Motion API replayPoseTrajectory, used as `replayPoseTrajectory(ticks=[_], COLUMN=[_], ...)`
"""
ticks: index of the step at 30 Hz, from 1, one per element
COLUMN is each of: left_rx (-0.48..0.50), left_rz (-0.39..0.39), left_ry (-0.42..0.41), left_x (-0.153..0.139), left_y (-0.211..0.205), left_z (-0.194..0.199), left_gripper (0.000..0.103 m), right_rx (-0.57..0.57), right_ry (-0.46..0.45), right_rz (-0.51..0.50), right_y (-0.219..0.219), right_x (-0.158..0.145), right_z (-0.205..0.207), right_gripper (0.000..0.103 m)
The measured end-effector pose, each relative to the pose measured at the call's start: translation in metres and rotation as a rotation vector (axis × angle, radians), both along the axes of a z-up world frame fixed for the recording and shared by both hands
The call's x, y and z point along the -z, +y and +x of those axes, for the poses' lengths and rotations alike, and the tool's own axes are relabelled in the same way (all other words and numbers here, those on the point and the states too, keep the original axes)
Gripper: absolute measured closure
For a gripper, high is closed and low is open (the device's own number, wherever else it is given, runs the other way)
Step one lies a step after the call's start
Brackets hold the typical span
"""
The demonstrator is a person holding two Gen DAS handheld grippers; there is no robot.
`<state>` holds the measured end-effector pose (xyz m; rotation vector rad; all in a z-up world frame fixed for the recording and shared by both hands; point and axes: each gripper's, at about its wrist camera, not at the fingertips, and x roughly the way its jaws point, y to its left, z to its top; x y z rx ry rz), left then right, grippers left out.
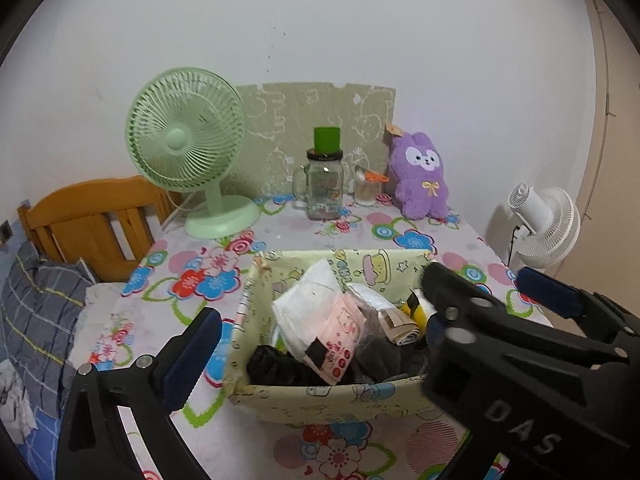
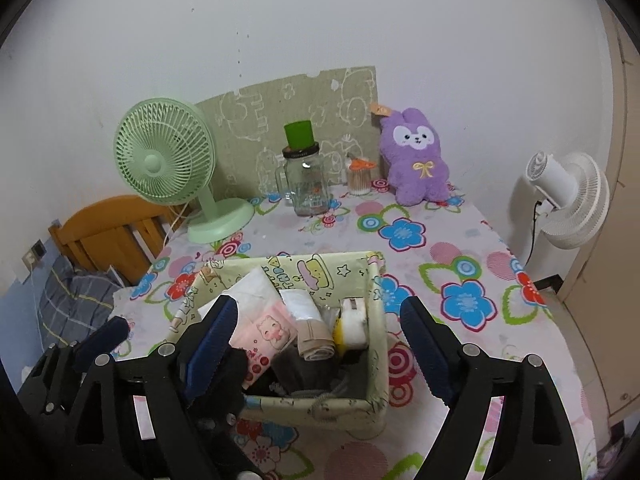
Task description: Organize soft objects
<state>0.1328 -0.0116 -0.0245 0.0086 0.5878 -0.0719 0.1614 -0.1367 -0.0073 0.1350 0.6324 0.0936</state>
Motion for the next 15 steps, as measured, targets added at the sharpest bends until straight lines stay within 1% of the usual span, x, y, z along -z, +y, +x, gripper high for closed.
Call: replayPoseTrajectory(ticks=[4, 8, 15], left_rx=[-0.009, -0.010, -0.023], left_rz=[-0.010, -0.024, -0.027], left_ry=[-0.020, -0.039, -0.079], left_x=[-0.009, -0.018, -0.033], left_y=[0.006, 0.012, 0.020], left_z=[-0.012, -0.026, -0.052], left_gripper=[0.000, 0.000, 0.000], right_rx=[0.012, 0.022, 0.031], right_ry=[-0.032, -0.066, -0.124], right_rz=[-0.010, -0.022, -0.045], right_y=[-0.005, -0.007, -0.013], right_x=[-0.011, -0.022, -0.040], right_z=[-0.016, -0.032, -0.062], right_gripper=[0.017, 0.013, 0.013])
